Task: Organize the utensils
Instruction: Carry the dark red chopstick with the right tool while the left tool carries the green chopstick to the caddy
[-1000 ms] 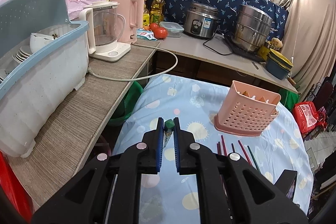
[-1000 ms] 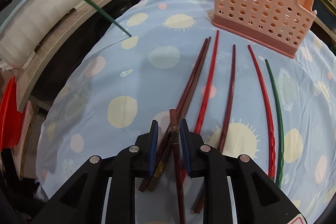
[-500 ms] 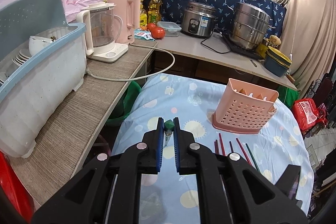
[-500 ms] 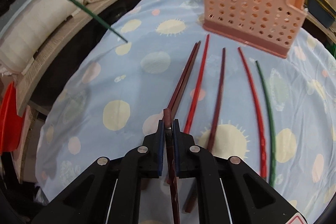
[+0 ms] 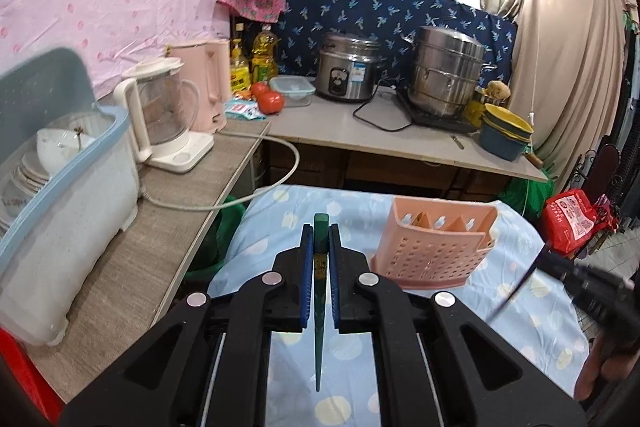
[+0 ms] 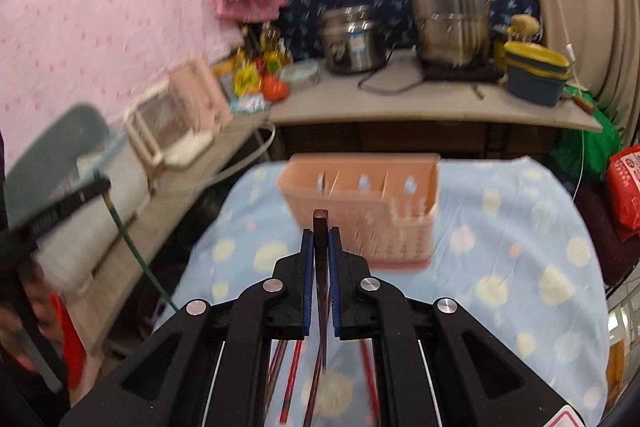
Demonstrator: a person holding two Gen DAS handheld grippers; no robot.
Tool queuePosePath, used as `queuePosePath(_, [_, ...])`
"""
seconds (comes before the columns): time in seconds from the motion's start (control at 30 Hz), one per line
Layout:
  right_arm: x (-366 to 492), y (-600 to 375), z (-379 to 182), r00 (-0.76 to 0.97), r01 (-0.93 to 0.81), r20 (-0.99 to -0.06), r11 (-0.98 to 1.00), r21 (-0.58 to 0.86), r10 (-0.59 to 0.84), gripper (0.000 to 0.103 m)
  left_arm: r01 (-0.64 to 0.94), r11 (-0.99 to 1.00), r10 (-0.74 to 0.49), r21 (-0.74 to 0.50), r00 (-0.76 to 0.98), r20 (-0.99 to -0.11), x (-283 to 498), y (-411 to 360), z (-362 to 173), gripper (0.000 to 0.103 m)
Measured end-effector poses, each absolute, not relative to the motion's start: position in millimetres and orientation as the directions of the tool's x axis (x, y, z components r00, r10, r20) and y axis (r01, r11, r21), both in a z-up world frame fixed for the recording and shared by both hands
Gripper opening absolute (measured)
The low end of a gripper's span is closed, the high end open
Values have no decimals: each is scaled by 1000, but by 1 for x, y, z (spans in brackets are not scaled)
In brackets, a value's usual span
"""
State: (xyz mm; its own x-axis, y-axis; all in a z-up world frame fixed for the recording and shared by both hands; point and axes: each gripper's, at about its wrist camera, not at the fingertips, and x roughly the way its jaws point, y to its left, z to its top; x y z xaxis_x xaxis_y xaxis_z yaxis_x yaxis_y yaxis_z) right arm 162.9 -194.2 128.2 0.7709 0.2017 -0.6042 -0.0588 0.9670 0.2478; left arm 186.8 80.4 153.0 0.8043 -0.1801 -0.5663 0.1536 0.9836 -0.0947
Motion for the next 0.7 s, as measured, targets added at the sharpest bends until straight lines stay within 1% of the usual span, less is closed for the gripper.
queuePosePath(0.07, [171, -206, 145, 801, -43, -571, 968, 246, 181, 7, 167, 982, -191, -94, 810, -554, 194, 73, 162, 7])
queuePosePath(0.1, [174, -211, 151, 813, -37, -558, 970, 242, 170, 5, 173, 980, -196, -93, 814, -547, 199, 69, 167, 7])
queuePosePath(0.13, [179, -216, 159, 826, -31, -541, 971, 235, 157, 1, 179, 979, -202, -95, 815, -543, 202, 66, 171, 7])
queuePosePath(0.27, [197, -235, 185, 861, -8, -495, 974, 226, 122, 1, 203, 974, -224, -97, 830, -511, 218, 48, 192, 7])
queuePosePath(0.37, [209, -240, 197, 869, -5, -484, 978, 207, 107, 1, 219, 972, -233, -86, 845, -482, 228, 35, 210, 7])
queuePosePath(0.47, [212, -240, 185, 854, -10, -509, 979, 202, 113, 1, 236, 968, -246, -82, 848, -468, 234, 25, 218, 7])
queuePosePath(0.53, [208, -241, 164, 833, 11, -546, 983, 186, 94, 2, 247, 965, -257, -86, 844, -471, 236, 20, 216, 7])
queuePosePath(0.63, [197, -256, 125, 789, 68, -610, 976, 208, 75, 14, 252, 964, -263, -90, 833, -487, 234, 16, 205, 7])
queuePosePath(0.7, [187, -274, 97, 755, 135, -655, 969, 206, 35, 16, 251, 964, -263, -92, 825, -500, 231, 18, 196, 7])
